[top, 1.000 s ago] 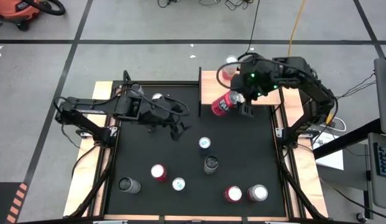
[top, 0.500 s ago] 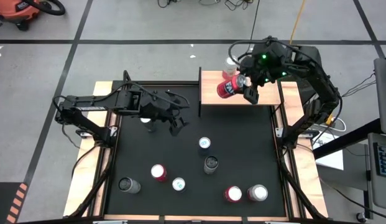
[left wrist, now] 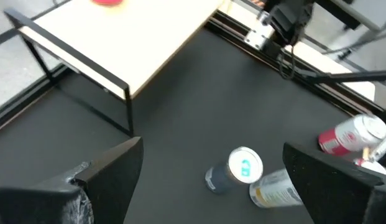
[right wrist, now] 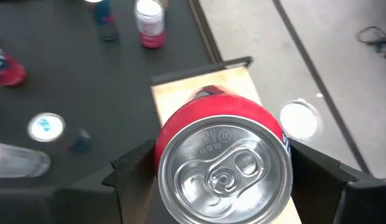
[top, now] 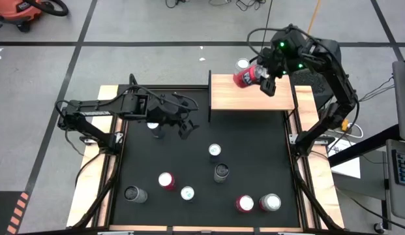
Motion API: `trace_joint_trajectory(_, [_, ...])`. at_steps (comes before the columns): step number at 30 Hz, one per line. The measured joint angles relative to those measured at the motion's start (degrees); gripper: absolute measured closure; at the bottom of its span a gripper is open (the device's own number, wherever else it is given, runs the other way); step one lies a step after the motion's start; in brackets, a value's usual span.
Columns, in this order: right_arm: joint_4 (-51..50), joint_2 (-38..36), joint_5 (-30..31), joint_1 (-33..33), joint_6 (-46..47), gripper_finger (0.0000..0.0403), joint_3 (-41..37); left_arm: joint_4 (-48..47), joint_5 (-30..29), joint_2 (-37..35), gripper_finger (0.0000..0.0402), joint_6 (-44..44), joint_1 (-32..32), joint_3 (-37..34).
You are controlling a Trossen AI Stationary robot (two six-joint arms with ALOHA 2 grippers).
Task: Place canned beverage on shelf
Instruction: Put the top red soda can on the shelf
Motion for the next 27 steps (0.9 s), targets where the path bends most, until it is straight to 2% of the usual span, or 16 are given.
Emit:
trace_joint_trajectory(7, [-0.01,0.02,0.29,-6.53,-3.88,0.0126,0.0,0.0,-3.24,0.0,0.0015,-0.19,-0.07,0.0])
trace_joint_trajectory(17, [0.01,0.31,10.32,-12.06,-8.68,0.0126,0.0,0.0,-5.51,0.0,0.0015,-0.57,-0.12,0.0])
trace_joint_trajectory(27, [0.03,2.3,10.12,-14.63,-16.57,0.0126,0.0,-0.02,-5.29,0.02,0.0015,1.4,-0.11,0.0])
